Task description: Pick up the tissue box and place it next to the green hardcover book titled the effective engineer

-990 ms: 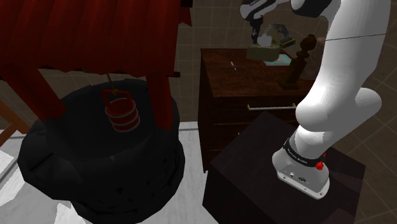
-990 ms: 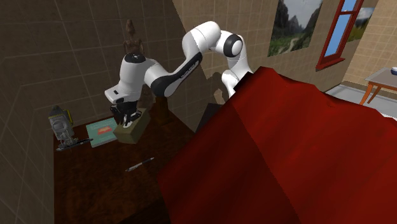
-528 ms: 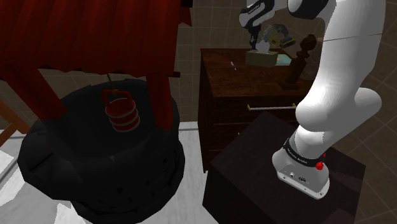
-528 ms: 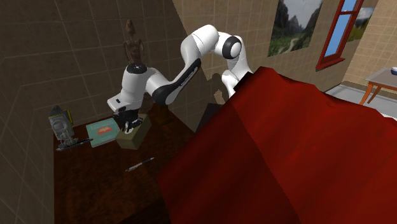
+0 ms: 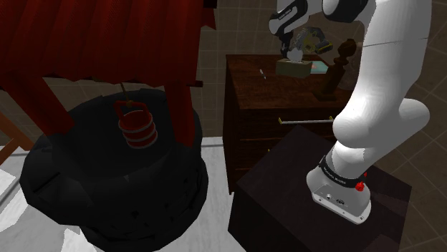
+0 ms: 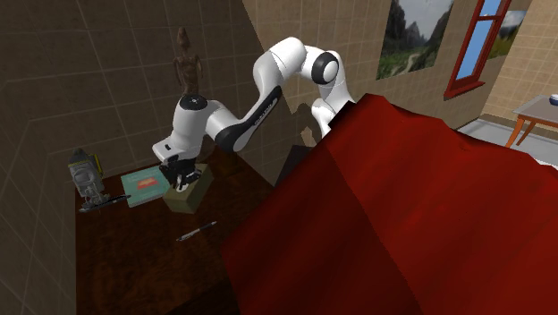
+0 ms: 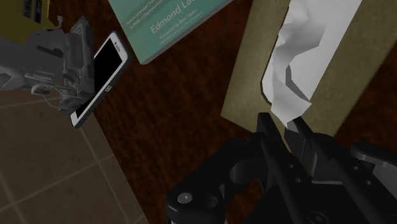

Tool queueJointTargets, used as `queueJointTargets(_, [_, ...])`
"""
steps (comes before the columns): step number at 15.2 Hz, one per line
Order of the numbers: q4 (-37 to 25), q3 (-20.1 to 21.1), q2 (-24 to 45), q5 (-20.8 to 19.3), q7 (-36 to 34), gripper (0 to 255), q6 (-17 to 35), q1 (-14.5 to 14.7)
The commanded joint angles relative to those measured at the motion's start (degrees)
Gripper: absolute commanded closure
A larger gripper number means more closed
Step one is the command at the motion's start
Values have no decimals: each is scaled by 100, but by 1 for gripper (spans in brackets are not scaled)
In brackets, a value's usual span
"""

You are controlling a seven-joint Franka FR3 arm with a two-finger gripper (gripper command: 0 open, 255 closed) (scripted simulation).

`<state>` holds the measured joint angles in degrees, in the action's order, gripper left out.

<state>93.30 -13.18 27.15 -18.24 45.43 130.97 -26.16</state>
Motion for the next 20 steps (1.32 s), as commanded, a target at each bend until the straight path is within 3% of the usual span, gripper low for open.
queueJointTargets(1, [1, 0, 2, 0, 0, 255, 2, 0])
queueJointTargets(2, [1, 0, 2, 0, 0, 255, 2, 0])
queueJointTargets(3, [1, 0, 2, 0, 0, 0, 2, -1])
queueJointTargets(8, [2, 0, 2, 0, 0, 0, 2, -1])
queueJointTargets(12, [-49, 25, -426, -30, -16, 0, -510, 162])
queueJointTargets(20, [-49, 25, -425, -30, -16, 0, -509, 162])
